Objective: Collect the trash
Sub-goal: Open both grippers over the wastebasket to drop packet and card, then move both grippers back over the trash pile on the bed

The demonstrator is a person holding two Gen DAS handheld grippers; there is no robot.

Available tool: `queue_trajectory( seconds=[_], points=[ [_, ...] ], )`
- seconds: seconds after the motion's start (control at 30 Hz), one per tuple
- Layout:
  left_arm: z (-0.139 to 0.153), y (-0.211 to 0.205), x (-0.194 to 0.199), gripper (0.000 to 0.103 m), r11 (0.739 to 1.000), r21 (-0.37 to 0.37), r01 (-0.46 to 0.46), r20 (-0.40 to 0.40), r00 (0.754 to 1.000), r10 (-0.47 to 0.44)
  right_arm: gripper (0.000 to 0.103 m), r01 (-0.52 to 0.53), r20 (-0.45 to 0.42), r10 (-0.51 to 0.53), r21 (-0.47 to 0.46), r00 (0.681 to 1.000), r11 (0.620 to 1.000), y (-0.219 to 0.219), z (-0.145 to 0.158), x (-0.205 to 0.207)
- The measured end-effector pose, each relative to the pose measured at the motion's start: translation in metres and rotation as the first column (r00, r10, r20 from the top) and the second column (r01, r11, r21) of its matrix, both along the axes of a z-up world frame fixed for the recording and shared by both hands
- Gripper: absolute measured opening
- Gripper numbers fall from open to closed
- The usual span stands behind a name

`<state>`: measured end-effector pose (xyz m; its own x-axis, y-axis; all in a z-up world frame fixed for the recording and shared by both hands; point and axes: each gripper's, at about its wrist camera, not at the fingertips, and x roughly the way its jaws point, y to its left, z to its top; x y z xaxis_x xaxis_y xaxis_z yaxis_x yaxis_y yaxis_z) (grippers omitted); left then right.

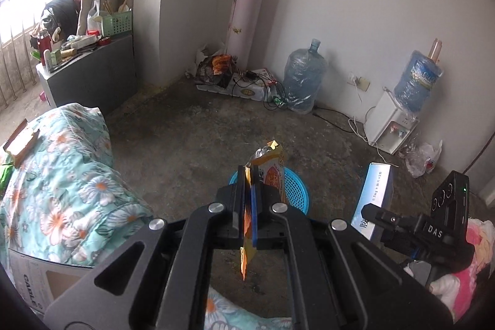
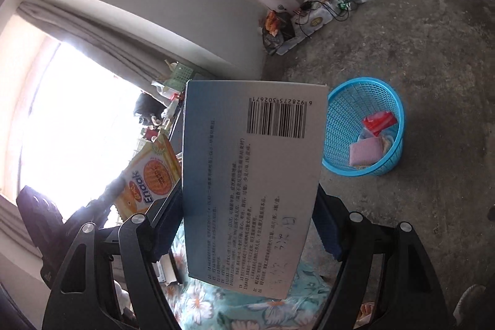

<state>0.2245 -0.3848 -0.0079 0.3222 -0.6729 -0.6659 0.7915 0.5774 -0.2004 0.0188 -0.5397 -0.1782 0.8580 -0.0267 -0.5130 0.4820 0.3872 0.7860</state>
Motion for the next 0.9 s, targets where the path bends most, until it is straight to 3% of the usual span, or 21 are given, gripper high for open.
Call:
queue_trajectory(
  seconds=[0.27,0.4,0.43,0.5,0.53,0.7,0.9],
  points=[
    [-0.066,-0.085,0.029,0.001,0.995,0.095,0.006,-0.087,0.996,0.002,0.073,-0.035,-0.09,0.054,0.197,0.995,0.98,-0.087,-0.073,0.055],
    [-0.088,-0.127,0.042,0.002,0.996,0.086,0.011,-0.122,0.993,0.0,0.074,-0.04,-0.146,0.075,0.226,0.987,0.973,-0.129,-0.107,0.091],
    [-0.096,-0.138,0.047,0.005,0.996,0.082,0.015,-0.141,0.99,-0.003,0.074,-0.039,-0.17,0.08,0.234,0.982,0.972,-0.138,-0.118,0.099],
    [-0.109,-0.156,0.055,0.034,0.996,0.093,-0.018,-0.163,0.986,0.033,0.079,0.005,-0.236,0.053,0.241,0.97,0.971,-0.153,-0.142,0.108],
    [-0.117,-0.162,0.059,0.039,0.995,0.096,-0.04,-0.173,0.983,0.056,0.079,0.022,-0.254,0.049,0.268,0.966,0.963,-0.16,-0.158,0.111],
    [-0.13,-0.167,0.056,0.04,0.987,0.124,-0.1,-0.188,0.975,0.122,0.079,0.094,-0.31,0.009,0.316,0.951,0.944,-0.167,-0.206,0.103],
    [-0.105,-0.136,0.049,0.041,0.995,0.064,-0.082,-0.191,0.977,0.093,0.079,0.07,-0.27,0.002,0.258,0.963,0.964,-0.146,-0.199,0.086]
  ],
)
